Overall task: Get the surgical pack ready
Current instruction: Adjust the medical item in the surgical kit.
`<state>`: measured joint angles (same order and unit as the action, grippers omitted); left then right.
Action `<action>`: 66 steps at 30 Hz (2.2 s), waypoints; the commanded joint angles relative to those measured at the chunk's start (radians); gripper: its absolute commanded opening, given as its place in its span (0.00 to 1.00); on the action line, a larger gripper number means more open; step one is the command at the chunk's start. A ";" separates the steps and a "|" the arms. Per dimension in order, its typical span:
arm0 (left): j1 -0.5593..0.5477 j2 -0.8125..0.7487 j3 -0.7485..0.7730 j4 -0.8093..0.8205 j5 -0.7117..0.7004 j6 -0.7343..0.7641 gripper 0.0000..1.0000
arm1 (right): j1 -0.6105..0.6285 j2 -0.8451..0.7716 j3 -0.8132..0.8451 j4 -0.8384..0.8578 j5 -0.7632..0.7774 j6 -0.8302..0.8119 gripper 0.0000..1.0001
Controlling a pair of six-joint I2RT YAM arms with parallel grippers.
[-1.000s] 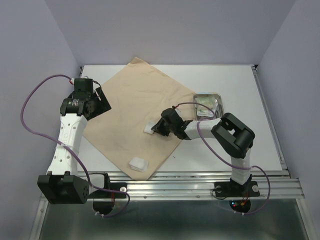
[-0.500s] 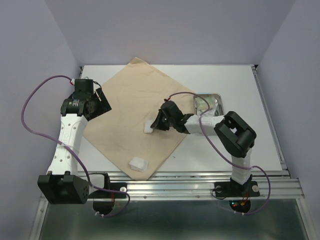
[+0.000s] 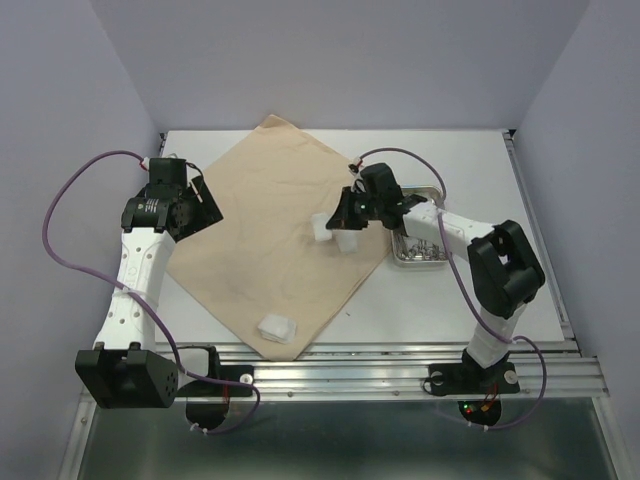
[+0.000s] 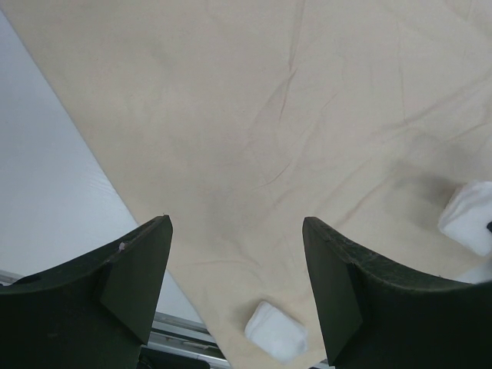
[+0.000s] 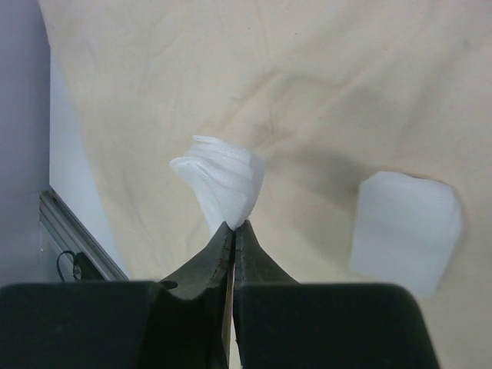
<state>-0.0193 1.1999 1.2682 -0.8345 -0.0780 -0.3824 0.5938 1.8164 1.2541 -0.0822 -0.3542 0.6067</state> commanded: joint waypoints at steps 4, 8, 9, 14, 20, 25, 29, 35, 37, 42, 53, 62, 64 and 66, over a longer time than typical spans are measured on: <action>0.004 -0.023 -0.010 0.021 0.011 0.005 0.80 | -0.078 -0.046 0.028 -0.177 -0.138 -0.150 0.01; 0.004 -0.022 -0.009 0.021 0.014 0.004 0.80 | -0.114 -0.037 0.007 -0.191 -0.150 -0.163 0.01; 0.004 -0.023 -0.010 0.020 0.014 0.004 0.80 | -0.114 -0.037 0.004 -0.192 -0.149 -0.166 0.01; 0.004 -0.020 -0.009 0.020 0.012 0.002 0.80 | -0.135 -0.020 -0.004 -0.194 -0.150 -0.174 0.01; 0.004 -0.017 -0.004 0.020 0.017 -0.001 0.80 | -0.144 0.017 -0.010 -0.192 -0.169 -0.185 0.01; 0.004 -0.013 0.000 0.018 0.015 -0.001 0.80 | -0.154 0.026 -0.016 -0.191 -0.146 -0.186 0.01; 0.002 -0.010 0.002 0.018 0.015 -0.003 0.80 | -0.154 0.037 -0.016 -0.191 -0.138 -0.188 0.01; 0.004 -0.006 0.003 0.020 0.017 -0.004 0.80 | -0.163 0.049 -0.016 -0.189 -0.123 -0.186 0.01; 0.002 -0.006 0.003 0.020 0.017 -0.004 0.80 | -0.163 0.052 -0.016 -0.189 -0.123 -0.189 0.01; 0.004 -0.005 0.002 0.020 0.015 -0.004 0.80 | -0.172 0.060 -0.009 -0.186 -0.127 -0.188 0.01; 0.004 -0.003 0.002 0.020 0.014 -0.004 0.80 | -0.181 0.086 -0.005 -0.186 -0.126 -0.191 0.01; 0.004 -0.010 0.000 0.018 0.015 -0.006 0.80 | -0.181 0.083 -0.002 -0.188 -0.077 -0.191 0.26; 0.004 -0.010 -0.001 0.020 0.015 -0.004 0.80 | -0.181 0.069 -0.005 -0.189 -0.066 -0.193 0.36; 0.004 -0.011 -0.003 0.020 0.017 -0.004 0.80 | -0.181 0.052 -0.007 -0.189 -0.055 -0.196 0.38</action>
<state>-0.0193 1.2003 1.2682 -0.8337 -0.0605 -0.3836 0.4183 1.9102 1.2419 -0.2836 -0.4419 0.4244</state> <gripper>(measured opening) 0.802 0.366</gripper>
